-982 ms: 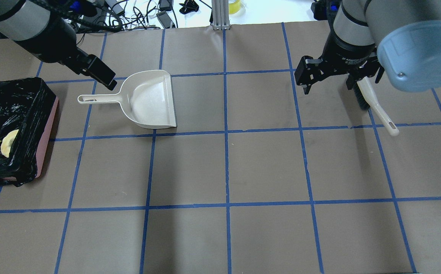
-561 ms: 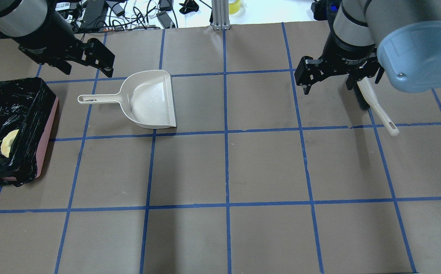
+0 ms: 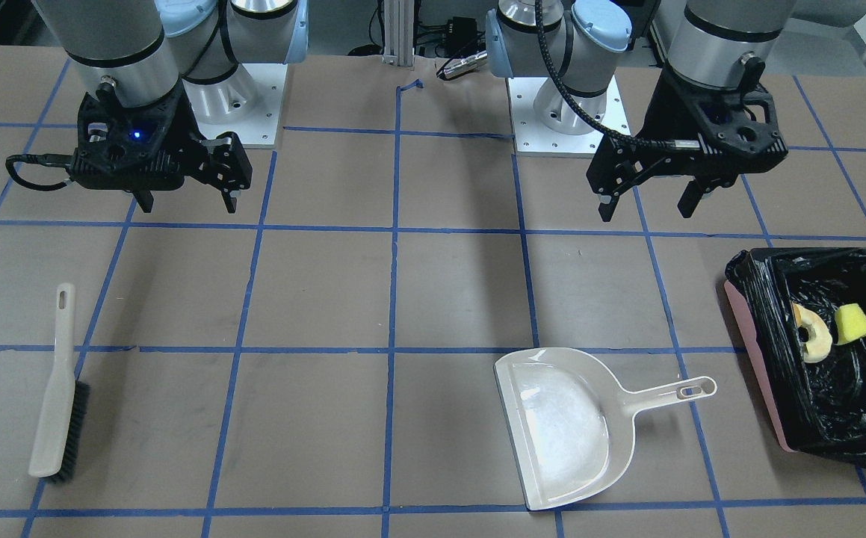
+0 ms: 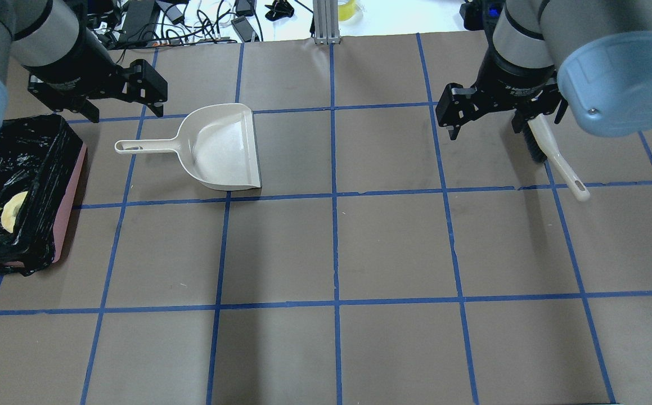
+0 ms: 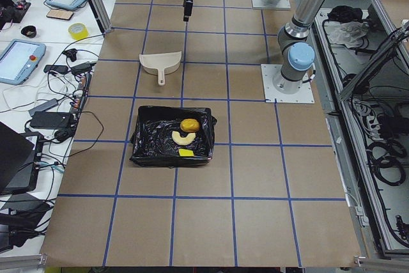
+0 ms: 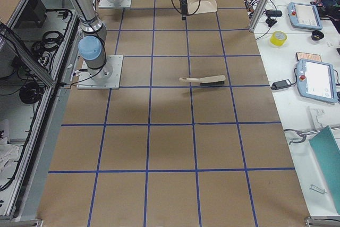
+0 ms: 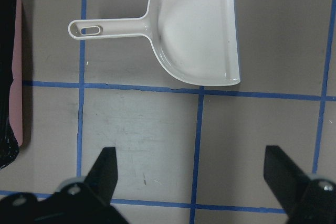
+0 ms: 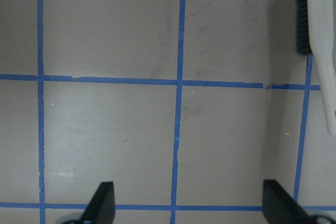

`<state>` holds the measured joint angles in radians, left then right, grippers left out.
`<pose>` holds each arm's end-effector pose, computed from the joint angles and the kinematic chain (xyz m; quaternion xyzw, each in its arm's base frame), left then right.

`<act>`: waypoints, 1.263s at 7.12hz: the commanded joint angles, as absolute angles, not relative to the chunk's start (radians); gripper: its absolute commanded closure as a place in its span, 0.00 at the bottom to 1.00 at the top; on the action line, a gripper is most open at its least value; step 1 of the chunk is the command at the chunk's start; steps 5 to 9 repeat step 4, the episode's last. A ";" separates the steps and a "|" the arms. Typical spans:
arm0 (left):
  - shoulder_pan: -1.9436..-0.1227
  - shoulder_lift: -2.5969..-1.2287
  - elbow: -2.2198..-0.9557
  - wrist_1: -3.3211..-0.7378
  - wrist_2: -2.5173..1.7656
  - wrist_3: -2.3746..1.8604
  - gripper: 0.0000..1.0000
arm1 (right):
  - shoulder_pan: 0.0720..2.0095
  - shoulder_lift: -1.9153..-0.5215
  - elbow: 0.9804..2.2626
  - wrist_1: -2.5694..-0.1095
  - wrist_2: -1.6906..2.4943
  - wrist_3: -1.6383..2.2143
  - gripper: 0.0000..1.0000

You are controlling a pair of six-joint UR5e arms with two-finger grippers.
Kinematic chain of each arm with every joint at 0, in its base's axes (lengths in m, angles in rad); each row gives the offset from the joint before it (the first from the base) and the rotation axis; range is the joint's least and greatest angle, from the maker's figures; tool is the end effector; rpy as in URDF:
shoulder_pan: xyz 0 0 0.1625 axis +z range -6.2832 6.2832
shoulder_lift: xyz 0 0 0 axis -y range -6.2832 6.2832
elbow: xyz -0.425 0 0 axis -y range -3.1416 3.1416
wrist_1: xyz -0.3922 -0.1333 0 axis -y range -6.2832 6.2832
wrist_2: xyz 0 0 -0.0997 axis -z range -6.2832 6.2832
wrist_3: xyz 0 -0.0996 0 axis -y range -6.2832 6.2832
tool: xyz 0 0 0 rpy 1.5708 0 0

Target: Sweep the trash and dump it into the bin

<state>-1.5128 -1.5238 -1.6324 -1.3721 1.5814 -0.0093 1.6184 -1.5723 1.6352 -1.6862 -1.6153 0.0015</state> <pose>-0.1037 -0.4953 0.5016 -0.0340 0.9952 -0.0918 0.0075 0.1523 -0.4889 0.4687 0.0225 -0.9992 0.0268 0.0216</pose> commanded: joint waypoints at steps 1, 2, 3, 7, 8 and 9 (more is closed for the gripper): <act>-1.525 -1.526 -1.626 -1.365 1.526 -0.002 0.00 | 1.618 -1.572 1.635 -1.686 -1.612 0.005 0.00; -1.531 -1.529 -1.635 -1.368 1.514 0.002 0.00 | 1.618 -1.572 1.637 -1.684 -1.615 0.006 0.00; -1.532 -1.519 -1.637 -1.377 1.511 0.002 0.00 | 1.618 -1.572 1.637 -1.684 -1.614 0.006 0.00; -1.534 -1.523 -1.637 -1.376 1.512 0.006 0.00 | 1.618 -1.572 1.637 -1.684 -1.612 0.006 0.00; -1.534 -1.523 -1.637 -1.376 1.512 0.006 0.00 | 1.618 -1.572 1.637 -1.684 -1.612 0.006 0.00; -1.534 -1.523 -1.637 -1.376 1.512 0.006 0.00 | 1.618 -1.572 1.637 -1.684 -1.612 0.006 0.00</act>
